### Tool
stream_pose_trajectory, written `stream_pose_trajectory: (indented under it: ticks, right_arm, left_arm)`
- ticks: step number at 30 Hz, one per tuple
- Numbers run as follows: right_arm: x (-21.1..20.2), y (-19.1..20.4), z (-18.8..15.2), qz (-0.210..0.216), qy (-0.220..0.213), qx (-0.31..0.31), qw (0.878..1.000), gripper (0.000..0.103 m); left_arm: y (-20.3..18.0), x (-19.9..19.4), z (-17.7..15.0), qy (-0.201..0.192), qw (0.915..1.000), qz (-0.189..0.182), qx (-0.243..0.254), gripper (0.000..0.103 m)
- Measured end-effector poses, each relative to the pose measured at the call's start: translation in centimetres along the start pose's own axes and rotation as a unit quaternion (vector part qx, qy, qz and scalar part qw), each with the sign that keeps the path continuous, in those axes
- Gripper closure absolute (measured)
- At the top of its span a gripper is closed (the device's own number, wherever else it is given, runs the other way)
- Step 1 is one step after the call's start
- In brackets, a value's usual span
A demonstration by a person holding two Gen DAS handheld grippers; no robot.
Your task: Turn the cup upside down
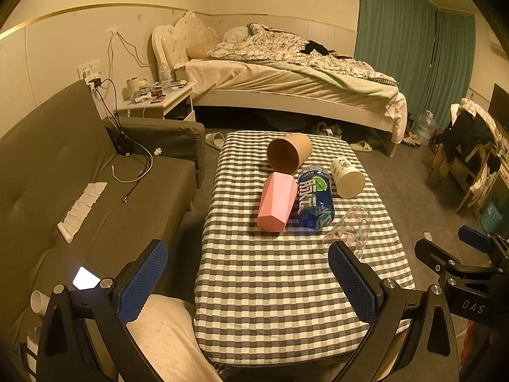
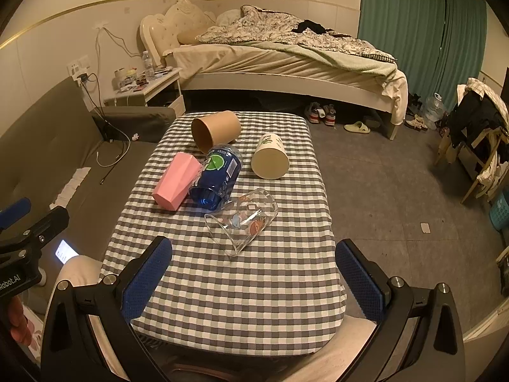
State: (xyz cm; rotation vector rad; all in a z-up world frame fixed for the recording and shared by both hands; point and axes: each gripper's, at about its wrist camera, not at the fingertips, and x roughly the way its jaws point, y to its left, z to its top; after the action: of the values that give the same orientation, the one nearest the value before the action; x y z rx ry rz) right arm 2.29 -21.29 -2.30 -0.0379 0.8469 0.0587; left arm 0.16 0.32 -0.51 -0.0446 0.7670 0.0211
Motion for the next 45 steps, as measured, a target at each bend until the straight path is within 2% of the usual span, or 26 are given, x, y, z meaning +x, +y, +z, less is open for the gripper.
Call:
stream_pose_trajectory:
  ticks: [45]
  right_arm:
    - [0.32,-0.60,0.13,0.000,0.009,0.009,1.000,0.000]
  left_arm:
    - [0.00,0.36,-0.68,0.003,1.0000,0.002,0.002,0.000]
